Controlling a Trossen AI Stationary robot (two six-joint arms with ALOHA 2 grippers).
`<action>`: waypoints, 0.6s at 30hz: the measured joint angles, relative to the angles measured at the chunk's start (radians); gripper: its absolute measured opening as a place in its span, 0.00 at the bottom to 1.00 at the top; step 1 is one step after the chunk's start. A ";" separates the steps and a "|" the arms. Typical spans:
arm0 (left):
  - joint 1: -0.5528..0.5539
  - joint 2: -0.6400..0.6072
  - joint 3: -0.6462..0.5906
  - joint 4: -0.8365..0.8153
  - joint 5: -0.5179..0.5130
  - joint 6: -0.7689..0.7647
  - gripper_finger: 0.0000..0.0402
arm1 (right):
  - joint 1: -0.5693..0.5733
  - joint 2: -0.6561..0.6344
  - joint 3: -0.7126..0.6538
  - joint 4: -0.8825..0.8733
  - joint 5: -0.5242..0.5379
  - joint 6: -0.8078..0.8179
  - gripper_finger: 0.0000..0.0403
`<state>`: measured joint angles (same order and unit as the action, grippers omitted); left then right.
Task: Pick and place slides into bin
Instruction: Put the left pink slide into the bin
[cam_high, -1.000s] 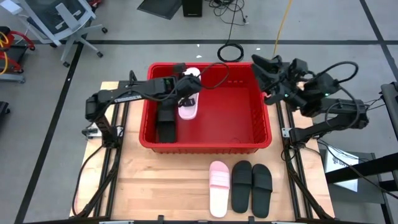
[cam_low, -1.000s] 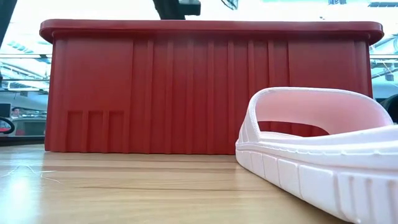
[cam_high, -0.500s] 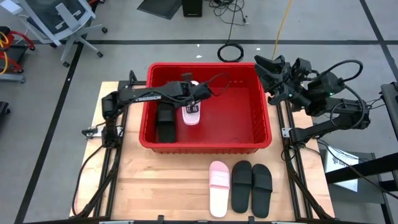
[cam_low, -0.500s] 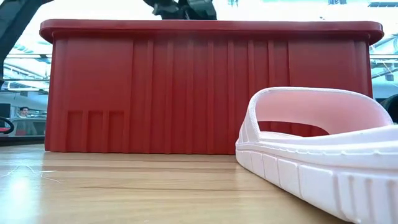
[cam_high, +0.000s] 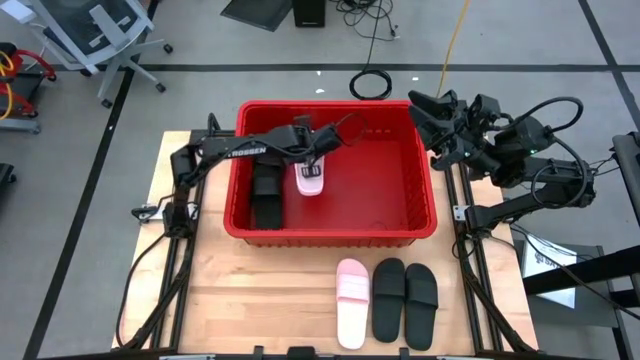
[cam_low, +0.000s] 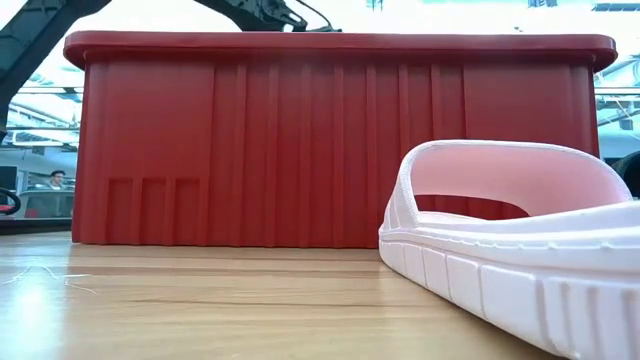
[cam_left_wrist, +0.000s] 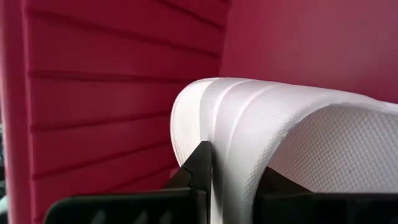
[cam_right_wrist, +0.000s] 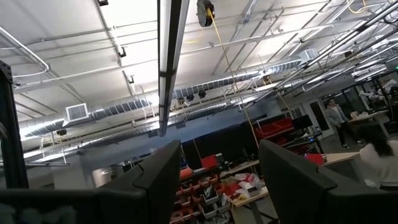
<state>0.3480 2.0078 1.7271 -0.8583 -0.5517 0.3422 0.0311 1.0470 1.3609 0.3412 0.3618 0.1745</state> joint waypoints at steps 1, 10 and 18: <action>0.009 0.000 -0.005 -0.001 0.001 0.000 0.09 | 0.000 0.000 0.000 -0.002 0.000 0.000 0.51; 0.039 -0.006 -0.068 0.033 0.050 0.087 0.09 | 0.000 0.000 0.000 -0.006 0.001 0.000 0.51; 0.040 -0.006 -0.146 0.158 0.064 0.176 0.09 | 0.000 0.000 0.000 -0.008 0.003 0.000 0.51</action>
<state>0.3884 2.0018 1.5808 -0.7006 -0.4877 0.5182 0.0311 1.0470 1.3609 0.3328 0.3645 0.1746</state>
